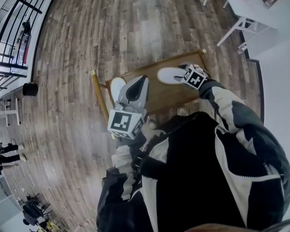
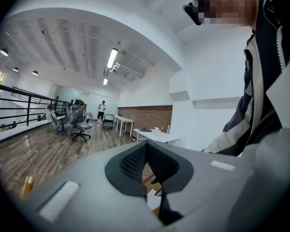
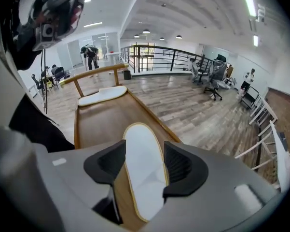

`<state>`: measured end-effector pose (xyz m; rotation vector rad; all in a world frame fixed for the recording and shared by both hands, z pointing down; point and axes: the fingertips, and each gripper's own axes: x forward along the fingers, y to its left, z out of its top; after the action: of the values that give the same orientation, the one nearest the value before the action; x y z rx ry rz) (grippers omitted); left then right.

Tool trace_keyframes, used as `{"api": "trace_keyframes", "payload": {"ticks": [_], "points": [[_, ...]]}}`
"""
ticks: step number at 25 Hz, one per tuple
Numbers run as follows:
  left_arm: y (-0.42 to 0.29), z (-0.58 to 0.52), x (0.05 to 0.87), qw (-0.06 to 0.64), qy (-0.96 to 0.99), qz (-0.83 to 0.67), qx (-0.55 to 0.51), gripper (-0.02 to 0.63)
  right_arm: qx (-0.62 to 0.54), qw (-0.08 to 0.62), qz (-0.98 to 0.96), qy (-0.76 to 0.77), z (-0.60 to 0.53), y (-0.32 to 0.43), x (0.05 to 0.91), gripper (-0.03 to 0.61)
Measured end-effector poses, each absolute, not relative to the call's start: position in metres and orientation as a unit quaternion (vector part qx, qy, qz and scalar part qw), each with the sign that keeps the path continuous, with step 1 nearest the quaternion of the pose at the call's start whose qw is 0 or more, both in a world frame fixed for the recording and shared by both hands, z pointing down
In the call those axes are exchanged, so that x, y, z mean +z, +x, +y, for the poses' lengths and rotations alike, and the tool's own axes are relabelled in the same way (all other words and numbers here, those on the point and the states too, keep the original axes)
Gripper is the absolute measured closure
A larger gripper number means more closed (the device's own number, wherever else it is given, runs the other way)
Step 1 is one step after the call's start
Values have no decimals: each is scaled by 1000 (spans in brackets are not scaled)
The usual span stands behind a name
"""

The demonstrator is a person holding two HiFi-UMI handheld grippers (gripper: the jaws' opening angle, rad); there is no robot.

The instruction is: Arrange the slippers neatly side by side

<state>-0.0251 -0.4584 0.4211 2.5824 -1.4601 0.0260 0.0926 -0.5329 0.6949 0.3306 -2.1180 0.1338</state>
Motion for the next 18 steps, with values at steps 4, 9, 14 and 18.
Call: {"api": "trace_keyframes", "payload": {"ticks": [4, 9, 14, 18], "points": [[-30, -452, 424, 97, 861, -499, 12, 595, 74, 515, -845, 124, -541, 107, 722, 315], [-34, -446, 437, 119, 853, -507, 14, 595, 96, 576, -804, 115, -544, 130, 755, 308], [-30, -444, 446, 130, 849, -512, 18, 595, 133, 587, -794, 88, -537, 128, 769, 307], [-37, -445, 445, 116, 845, -521, 28, 595, 103, 571, -809, 89, -553, 111, 770, 307]]}}
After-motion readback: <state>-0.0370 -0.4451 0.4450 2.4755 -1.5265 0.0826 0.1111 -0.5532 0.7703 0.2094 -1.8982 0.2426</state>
